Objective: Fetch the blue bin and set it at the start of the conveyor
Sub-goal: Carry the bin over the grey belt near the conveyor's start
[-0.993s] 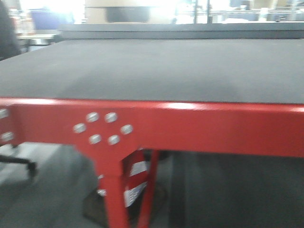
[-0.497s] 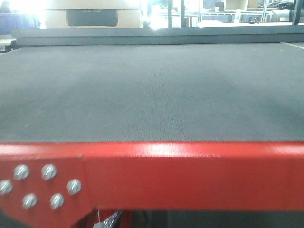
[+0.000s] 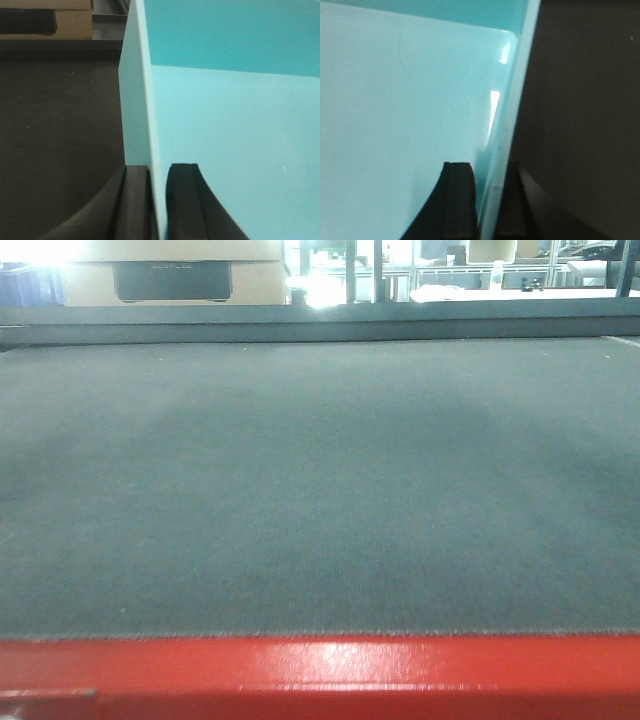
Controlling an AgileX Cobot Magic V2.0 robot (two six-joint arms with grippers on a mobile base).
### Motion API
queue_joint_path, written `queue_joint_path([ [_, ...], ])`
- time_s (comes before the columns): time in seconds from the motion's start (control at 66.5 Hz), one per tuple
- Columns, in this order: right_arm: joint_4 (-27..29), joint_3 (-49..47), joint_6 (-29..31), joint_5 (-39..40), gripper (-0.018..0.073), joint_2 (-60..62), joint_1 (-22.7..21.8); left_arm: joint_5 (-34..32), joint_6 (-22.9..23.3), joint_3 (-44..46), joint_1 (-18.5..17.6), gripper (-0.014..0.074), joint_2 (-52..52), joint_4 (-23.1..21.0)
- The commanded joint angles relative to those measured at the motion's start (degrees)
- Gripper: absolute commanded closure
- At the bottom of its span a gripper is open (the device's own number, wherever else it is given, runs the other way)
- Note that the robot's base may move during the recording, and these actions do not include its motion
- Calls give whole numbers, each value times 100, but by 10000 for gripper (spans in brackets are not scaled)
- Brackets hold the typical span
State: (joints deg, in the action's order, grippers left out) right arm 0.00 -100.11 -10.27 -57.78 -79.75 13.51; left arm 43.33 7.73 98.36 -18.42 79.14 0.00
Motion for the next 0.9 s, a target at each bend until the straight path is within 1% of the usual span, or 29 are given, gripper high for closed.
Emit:
queue_joint_path([
  [0.0, -153, -43, 157, 87, 712, 81, -32, -406, -8, 61, 0, 707, -121, 87],
  [0.888, -153, -43, 157, 87, 712, 81, -32, -406, -8, 61, 0, 707, -121, 87],
])
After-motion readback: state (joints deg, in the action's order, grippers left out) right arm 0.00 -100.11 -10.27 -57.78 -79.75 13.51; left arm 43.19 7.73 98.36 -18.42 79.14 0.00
